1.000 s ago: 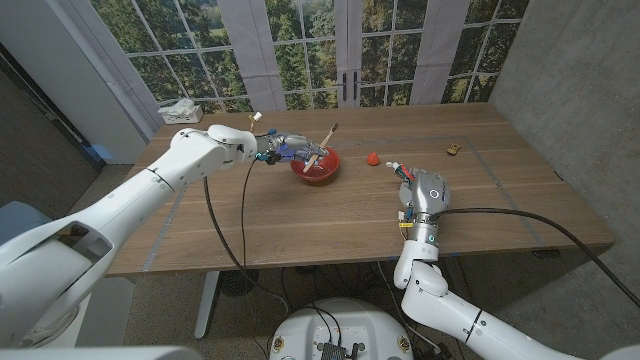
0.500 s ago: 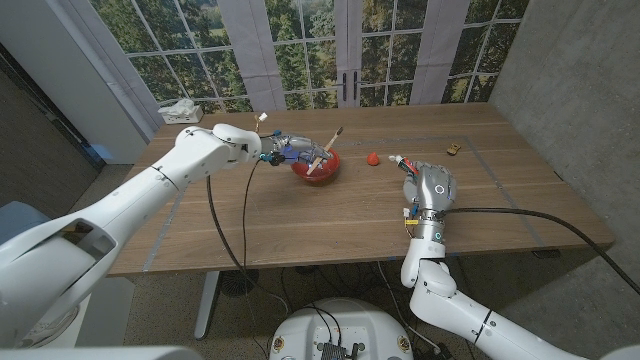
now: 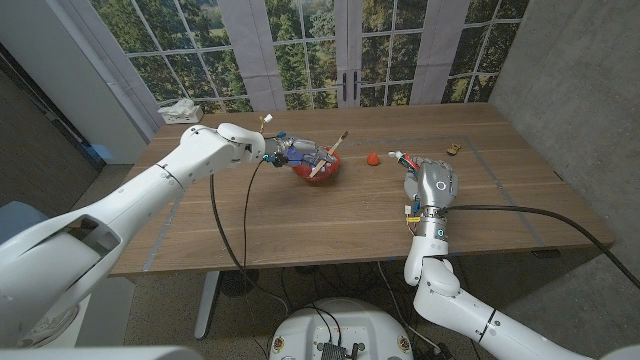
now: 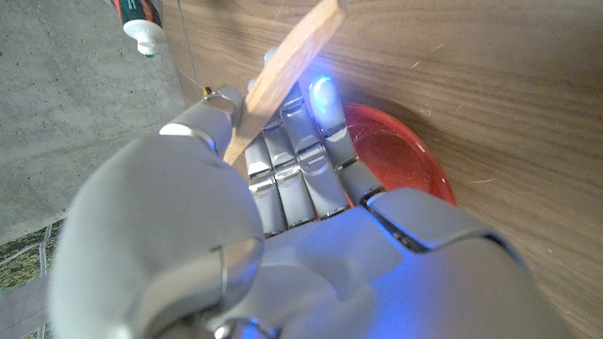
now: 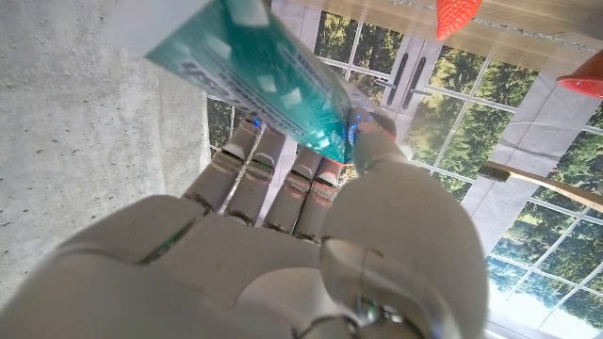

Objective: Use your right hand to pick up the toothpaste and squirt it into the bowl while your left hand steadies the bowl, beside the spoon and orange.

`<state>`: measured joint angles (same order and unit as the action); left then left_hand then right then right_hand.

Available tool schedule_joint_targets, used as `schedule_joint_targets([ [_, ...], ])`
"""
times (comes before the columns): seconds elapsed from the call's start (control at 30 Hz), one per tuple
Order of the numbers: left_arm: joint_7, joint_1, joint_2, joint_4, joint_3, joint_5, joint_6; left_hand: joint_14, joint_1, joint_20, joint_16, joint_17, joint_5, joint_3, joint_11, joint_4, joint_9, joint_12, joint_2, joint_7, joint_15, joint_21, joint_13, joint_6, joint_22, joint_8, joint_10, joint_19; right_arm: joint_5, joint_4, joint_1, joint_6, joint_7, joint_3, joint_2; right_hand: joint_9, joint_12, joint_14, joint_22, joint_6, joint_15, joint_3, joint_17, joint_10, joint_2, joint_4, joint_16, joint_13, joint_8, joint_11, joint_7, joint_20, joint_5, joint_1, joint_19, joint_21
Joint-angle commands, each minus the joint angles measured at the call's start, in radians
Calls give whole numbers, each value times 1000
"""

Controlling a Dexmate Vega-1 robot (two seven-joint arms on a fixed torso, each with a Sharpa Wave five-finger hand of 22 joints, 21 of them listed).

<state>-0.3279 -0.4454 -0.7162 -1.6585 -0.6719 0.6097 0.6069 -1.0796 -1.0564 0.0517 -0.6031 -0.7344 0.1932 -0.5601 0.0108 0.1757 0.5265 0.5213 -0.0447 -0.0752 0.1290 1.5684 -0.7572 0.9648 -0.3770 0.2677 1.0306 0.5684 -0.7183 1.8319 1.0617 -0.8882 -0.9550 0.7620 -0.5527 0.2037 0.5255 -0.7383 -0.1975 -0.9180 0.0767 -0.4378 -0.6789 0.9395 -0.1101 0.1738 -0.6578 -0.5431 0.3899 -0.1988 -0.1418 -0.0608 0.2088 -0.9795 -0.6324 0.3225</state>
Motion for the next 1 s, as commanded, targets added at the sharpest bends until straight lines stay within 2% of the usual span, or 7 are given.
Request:
schedule_joint_targets([
  [0.03, -33, 17, 0, 8, -20, -15, 6, -45, -110, 95, -4, -4, 3, -5, 159, 1, 3, -2, -118, -14, 99, 6, -4, 20, -2, -3, 167, -6, -54, 18, -4, -3, 32, 8, -13, 1, 5, -13, -6, -2, 147, -5, -6, 0, 3, -6, 3, -7, 7, -2, -7, -24, 4, -7, -4, 7],
  [1.0, -136, 86, 10, 39, -80, -79, 7, -42, -111, 93, -4, -5, 3, -4, 157, 0, 9, -7, -119, -19, 99, 6, -6, 19, 3, -10, 168, -9, -219, 69, -20, -13, 152, 37, -61, 2, 5, -16, -7, -4, 148, -4, -14, 0, 4, -7, 20, -22, 7, -3, -13, -27, 4, -6, -1, 15],
])
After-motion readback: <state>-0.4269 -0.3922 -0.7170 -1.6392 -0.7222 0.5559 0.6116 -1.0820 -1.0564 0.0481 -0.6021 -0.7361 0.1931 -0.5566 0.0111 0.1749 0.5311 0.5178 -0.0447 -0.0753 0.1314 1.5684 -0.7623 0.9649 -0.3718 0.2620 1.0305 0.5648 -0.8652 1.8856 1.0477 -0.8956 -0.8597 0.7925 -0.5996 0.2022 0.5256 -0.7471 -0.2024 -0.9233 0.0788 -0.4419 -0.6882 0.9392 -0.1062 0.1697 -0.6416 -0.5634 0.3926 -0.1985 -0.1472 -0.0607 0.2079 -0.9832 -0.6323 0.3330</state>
